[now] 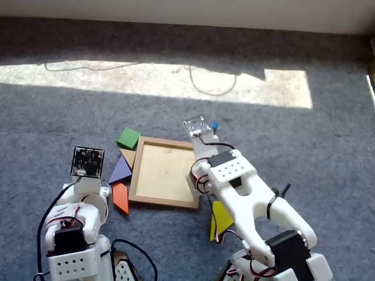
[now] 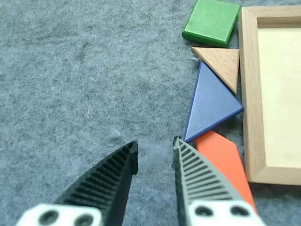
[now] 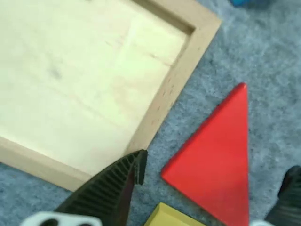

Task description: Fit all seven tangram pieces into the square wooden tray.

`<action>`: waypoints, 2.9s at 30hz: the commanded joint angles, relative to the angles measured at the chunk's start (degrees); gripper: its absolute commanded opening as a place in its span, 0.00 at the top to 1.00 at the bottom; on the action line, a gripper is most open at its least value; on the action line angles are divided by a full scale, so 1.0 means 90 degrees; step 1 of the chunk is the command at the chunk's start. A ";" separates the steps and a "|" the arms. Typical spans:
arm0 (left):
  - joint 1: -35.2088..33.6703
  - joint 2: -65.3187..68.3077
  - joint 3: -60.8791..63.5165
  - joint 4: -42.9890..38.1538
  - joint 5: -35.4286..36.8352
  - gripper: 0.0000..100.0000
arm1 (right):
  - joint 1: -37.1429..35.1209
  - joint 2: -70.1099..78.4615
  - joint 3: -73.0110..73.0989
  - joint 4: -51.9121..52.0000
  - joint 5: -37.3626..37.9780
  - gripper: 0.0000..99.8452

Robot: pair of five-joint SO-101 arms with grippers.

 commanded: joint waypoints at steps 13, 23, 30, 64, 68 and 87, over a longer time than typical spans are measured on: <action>-0.0103 -0.0083 -0.0278 -0.0010 -0.0049 0.86 | 0.0415 0.0278 -0.0054 0.0523 0.0322 0.57; -0.0073 -0.0083 -0.0278 -0.0010 -0.0049 0.86 | 0.0405 0.0230 -0.0015 0.0454 0.0332 0.57; -0.0073 -0.0083 -0.0278 -0.0010 -0.0049 0.86 | 0.0396 0.0611 -0.0073 0.0298 0.0479 0.66; -0.0063 -0.0083 -0.0269 -0.0010 -0.0049 0.86 | 0.0698 -0.2750 0.0054 0.1255 0.0469 0.81; -0.0063 -0.0083 -0.0269 -0.0010 -0.0049 0.86 | 0.0239 -0.2847 -0.0503 0.1382 -0.0352 0.86; -0.0063 -0.0083 -0.0269 -0.0010 -0.0049 0.86 | -0.1509 0.0591 -0.3228 0.1333 -0.2862 0.88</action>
